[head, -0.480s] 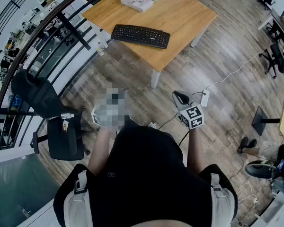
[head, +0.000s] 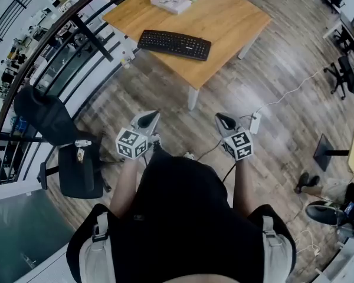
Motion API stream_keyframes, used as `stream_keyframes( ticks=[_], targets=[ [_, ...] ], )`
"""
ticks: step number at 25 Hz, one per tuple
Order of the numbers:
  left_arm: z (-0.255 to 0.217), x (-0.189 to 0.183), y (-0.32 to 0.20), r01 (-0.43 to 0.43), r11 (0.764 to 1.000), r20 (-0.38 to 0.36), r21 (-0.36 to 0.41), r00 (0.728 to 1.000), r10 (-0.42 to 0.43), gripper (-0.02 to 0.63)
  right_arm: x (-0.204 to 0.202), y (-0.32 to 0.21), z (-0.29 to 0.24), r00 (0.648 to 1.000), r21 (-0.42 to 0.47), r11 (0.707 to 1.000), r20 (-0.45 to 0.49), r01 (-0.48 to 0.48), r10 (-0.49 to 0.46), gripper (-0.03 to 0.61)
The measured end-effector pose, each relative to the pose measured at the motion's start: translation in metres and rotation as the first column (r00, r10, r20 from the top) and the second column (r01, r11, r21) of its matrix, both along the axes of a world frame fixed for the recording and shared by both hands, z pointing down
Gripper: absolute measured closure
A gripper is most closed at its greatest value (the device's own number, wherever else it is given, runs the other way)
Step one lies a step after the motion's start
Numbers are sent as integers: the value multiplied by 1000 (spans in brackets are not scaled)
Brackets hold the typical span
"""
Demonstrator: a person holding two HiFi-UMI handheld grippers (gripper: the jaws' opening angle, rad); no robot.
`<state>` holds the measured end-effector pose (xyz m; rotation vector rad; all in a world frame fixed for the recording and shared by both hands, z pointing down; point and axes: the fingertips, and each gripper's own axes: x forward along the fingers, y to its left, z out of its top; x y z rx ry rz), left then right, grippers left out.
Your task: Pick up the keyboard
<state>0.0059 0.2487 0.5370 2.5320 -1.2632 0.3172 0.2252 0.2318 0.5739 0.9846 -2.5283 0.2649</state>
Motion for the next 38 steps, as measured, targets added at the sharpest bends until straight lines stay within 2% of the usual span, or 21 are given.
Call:
stream_keyframes(
  ticks=[18,28,38],
  targets=[
    [2,1,10,22,1000,19,-10,1000,-22,601,0,-4,2,1000,-1,1000,13,6,-6,557],
    [12,-21,3,55,998,9,-32,998,-55,601,-13,-19,7,1000,-13,1000,-2,9,-9,557],
    [20,-47,-34,72,996,-9,-58,997,-73,601,-31,-51,12,1000,-38,999,-29,-5,4,557]
  ],
)
